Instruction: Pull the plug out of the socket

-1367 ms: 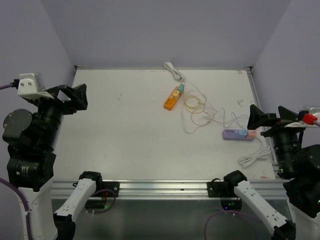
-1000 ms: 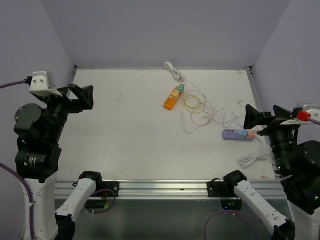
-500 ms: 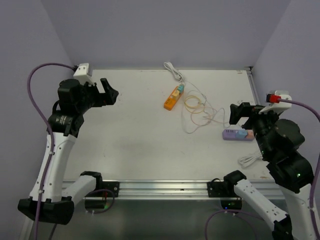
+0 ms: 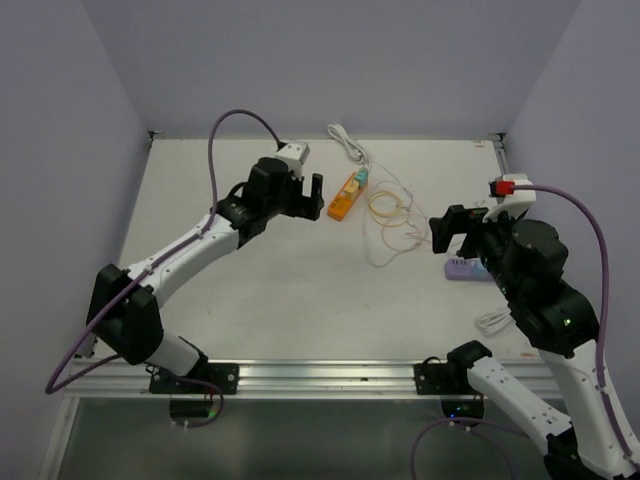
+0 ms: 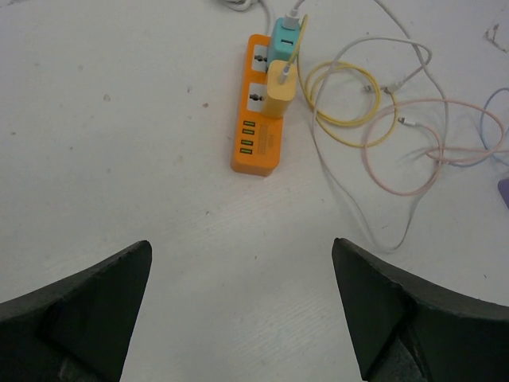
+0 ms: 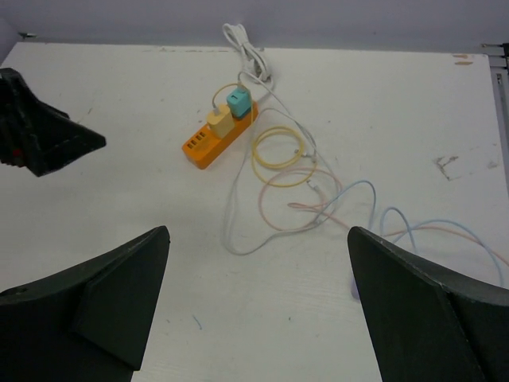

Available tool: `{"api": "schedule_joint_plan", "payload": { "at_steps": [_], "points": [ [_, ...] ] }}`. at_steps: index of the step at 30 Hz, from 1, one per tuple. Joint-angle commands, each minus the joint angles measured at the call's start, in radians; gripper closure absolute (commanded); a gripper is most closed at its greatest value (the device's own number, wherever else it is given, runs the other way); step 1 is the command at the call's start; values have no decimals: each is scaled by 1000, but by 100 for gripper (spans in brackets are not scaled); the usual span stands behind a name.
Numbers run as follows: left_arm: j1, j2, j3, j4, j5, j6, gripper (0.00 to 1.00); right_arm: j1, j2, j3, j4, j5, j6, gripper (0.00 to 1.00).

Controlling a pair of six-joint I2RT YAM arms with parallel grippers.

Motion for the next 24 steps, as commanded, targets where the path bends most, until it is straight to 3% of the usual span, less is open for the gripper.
{"api": "schedule_joint_plan", "payload": {
  "at_steps": [1, 3, 12, 19, 24],
  "points": [
    [-69, 76, -42, 326, -107, 89, 0, 1, -5, -25, 48, -65, 18, 1],
    [-103, 158, -56, 433, -133, 132, 0, 1, -1, -27, 51, -80, 33, 1],
    [-163, 458, -13, 645, -152, 181, 3, 1, -2, -21, 48, -125, 20, 1],
    [-161, 618, 93, 638, -189, 189, 10, 1, 11, -7, 40, -130, 6, 1],
    [-138, 643, 114, 639, -207, 166, 13, 1, 8, -12, 42, -130, 0, 1]
  ]
}}
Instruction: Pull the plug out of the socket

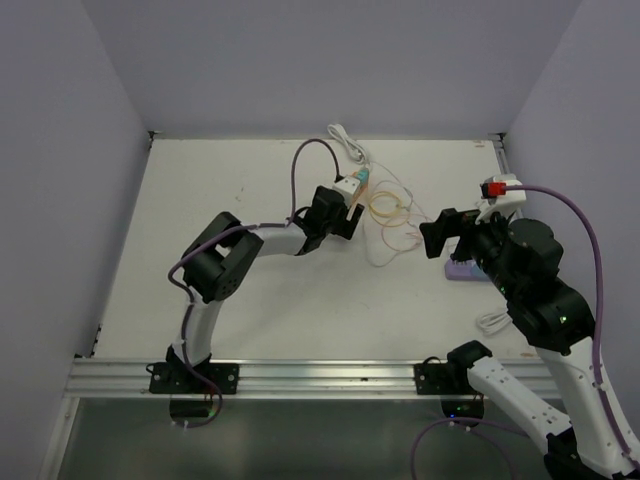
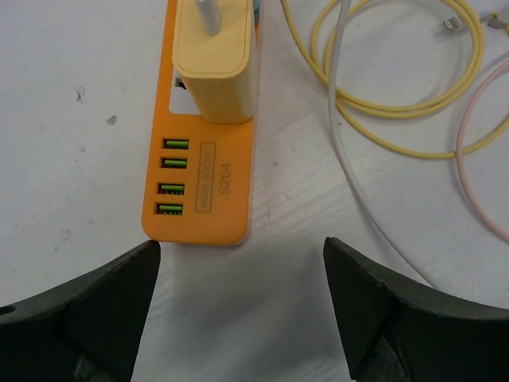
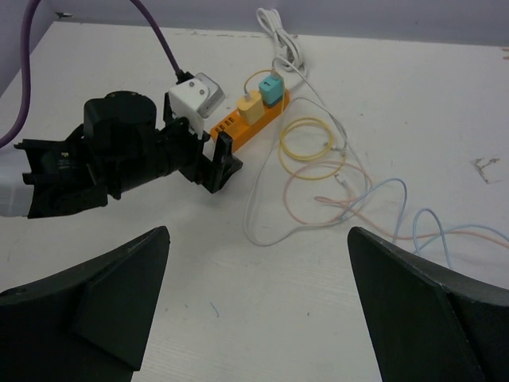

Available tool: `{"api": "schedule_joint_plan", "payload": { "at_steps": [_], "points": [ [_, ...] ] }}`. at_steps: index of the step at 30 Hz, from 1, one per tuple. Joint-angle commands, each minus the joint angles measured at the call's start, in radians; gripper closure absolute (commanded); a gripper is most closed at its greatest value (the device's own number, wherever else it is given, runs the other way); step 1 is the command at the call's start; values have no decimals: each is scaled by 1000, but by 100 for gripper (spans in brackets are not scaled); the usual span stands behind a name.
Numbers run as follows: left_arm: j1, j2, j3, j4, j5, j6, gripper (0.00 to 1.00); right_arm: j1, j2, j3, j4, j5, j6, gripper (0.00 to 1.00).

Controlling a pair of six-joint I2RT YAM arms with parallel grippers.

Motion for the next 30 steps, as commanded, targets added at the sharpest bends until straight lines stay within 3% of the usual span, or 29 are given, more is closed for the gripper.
{"api": "schedule_joint_plan", "payload": {
  "at_steps": [1, 17, 22, 25, 28, 30],
  "points": [
    [30, 4, 42, 88, -37, -5, 12, 1, 6, 14, 35, -21, -20, 1],
    [72, 90, 128, 21, 162, 70, 11, 1, 16, 4, 47, -29, -27, 1],
    [70, 112, 151, -14, 153, 61, 18, 1, 21, 6, 52, -33, -26, 1],
    [72, 121, 162, -28, 153, 57, 26, 1, 24, 6, 52, -41, -26, 1],
    [72, 129, 169, -37, 156, 55, 40, 1, 23, 6, 50, -39, -27, 1],
    [72, 132, 173, -42, 157, 57, 41, 1, 24, 4, 50, -41, -27, 1]
  ]
}}
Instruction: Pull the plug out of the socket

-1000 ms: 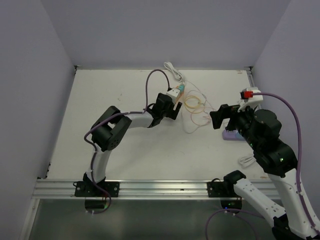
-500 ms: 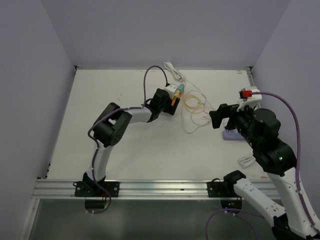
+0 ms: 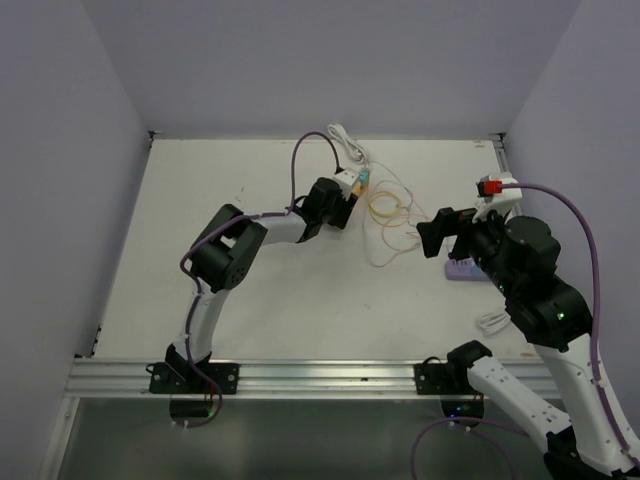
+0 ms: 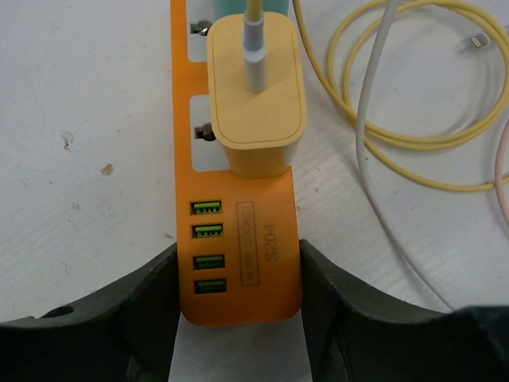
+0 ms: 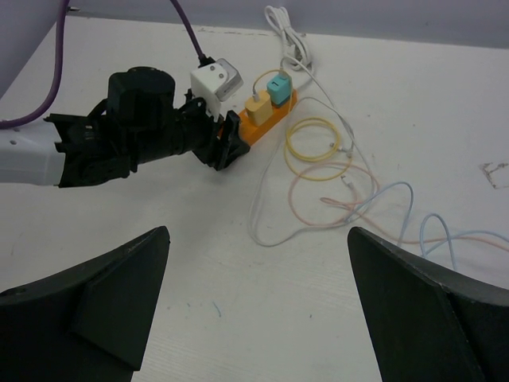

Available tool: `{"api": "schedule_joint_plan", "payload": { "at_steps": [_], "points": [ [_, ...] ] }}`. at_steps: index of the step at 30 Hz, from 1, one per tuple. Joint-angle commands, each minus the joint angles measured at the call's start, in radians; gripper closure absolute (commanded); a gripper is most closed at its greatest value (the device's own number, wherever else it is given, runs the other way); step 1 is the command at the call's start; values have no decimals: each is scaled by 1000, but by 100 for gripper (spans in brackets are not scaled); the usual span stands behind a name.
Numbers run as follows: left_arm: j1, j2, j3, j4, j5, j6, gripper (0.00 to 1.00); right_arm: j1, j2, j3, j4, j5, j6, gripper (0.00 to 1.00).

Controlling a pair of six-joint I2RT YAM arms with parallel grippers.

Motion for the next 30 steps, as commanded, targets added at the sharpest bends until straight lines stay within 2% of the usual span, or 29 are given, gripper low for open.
{"api": "schedule_joint_plan", "payload": {
  "at_steps": [1, 2, 4, 5, 9, 13, 14, 15, 16, 17, 22, 30],
  "points": [
    [-2, 25, 39, -11, 12, 7, 43, 1, 10, 4, 40, -20, -18, 1],
    [-2, 25, 36, -12, 11, 5, 52, 1, 10, 4, 40, -21, -16, 1],
    [-4, 22, 30, -15, 9, 2, 59, 1, 15, 1, 41, -26, -16, 1],
    [-4, 17, 17, -18, 11, -3, 67, 1, 15, -2, 41, -29, -15, 1],
    [-4, -50, -64, 1, 19, -33, 69, 1, 32, -11, 51, -64, -15, 1],
    [-10, -119, -177, 26, 34, -53, 81, 1, 64, -28, 54, -82, 25, 1],
    [-10, -132, -219, 26, 42, -56, 90, 1, 70, -34, 57, -105, 31, 1],
    [-13, -158, -239, 25, 52, -59, 93, 1, 76, -52, 73, -108, 31, 1],
    [-13, -172, -283, 22, 55, -64, 94, 1, 81, -63, 84, -148, 28, 1],
    [-16, -185, -309, 28, 58, -75, 99, 1, 95, -80, 99, -206, 22, 1],
    [-20, -297, -476, 64, 106, -78, 100, 4, 161, -201, 244, -371, 11, 1],
    [-30, -465, -624, 52, 192, -58, 100, 54, 242, -416, 567, -302, 8, 1]
  ]
}}
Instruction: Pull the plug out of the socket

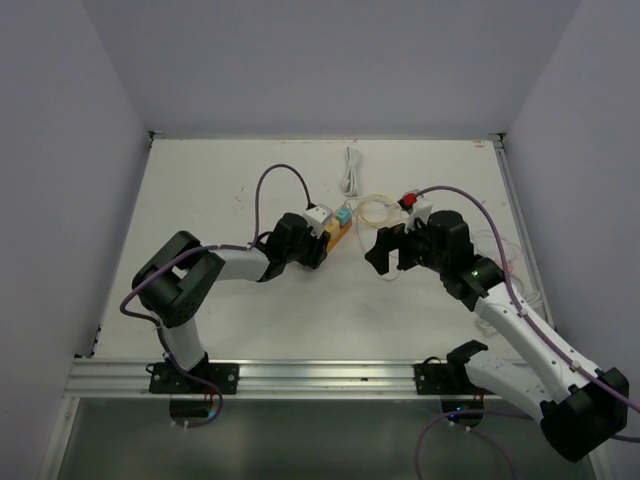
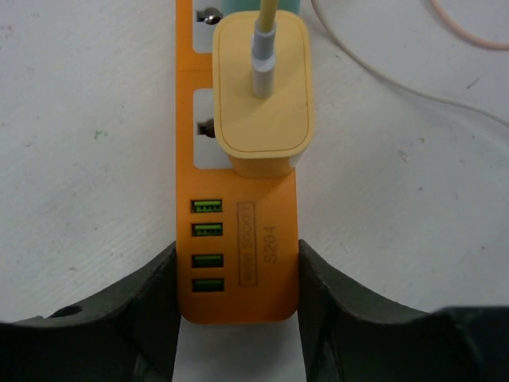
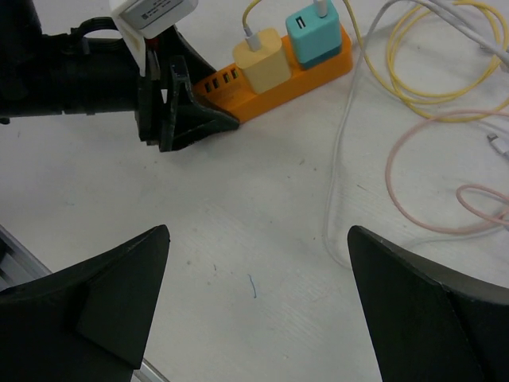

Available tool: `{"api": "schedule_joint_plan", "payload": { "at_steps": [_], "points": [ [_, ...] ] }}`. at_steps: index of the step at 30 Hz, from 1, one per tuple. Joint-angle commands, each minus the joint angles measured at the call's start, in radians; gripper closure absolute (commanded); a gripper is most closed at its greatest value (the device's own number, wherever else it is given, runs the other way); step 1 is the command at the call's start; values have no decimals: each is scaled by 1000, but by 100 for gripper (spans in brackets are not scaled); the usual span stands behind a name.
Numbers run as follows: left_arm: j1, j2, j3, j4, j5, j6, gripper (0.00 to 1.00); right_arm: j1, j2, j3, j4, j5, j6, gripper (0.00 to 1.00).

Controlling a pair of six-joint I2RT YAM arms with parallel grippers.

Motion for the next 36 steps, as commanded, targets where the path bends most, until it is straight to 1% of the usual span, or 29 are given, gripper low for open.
{"api": "schedule_joint_plan", "payload": {
  "at_steps": [1, 2, 6, 9, 10, 11, 15, 20, 26, 28, 29, 30, 32, 33, 36],
  "points": [
    [-13, -65, -40, -65, 96, 6, 100, 32, 27, -60, 246, 20, -4, 1],
    [-14, -79, -43, -78, 108, 11, 100, 50, 36, -76, 313, 37, -4, 1],
    [-14, -111, -71, -105, 136, 9, 100, 109, 134, -111, 453, 98, -30, 3],
    [-14, -133, -72, -127, 164, 6, 100, 138, 213, -116, 541, 123, -45, 8],
    [-14, -139, -74, -130, 170, 6, 100, 141, 230, -111, 561, 126, -47, 12],
    [-14, -144, -76, -134, 176, 5, 100, 144, 247, -107, 588, 129, -52, 14],
    [-16, -139, -85, -134, 178, -4, 100, 150, 337, -76, 624, 128, -58, 20],
    [-21, -98, -68, -142, 145, -7, 100, 158, 417, -82, 693, 126, -72, 21],
    [-47, -62, -63, -142, 121, -3, 100, 163, 475, -103, 772, 100, -62, 23],
    [-51, -59, -53, -153, 119, 5, 100, 163, 501, -102, 779, 95, -56, 26],
    [-54, -61, -50, -157, 118, 8, 98, 163, 506, -103, 789, 98, -55, 26],
    [-56, -64, -51, -157, 113, 9, 92, 163, 506, -108, 799, 105, -52, 27],
    [-59, -85, -68, -147, 104, 9, 86, 163, 503, -119, 803, 114, -50, 27],
    [-59, -94, -76, -139, 101, 6, 80, 163, 492, -123, 799, 118, -52, 27],
    [-57, -118, -95, -124, 89, 2, 74, 163, 475, -131, 789, 126, -56, 27]
  ]
}}
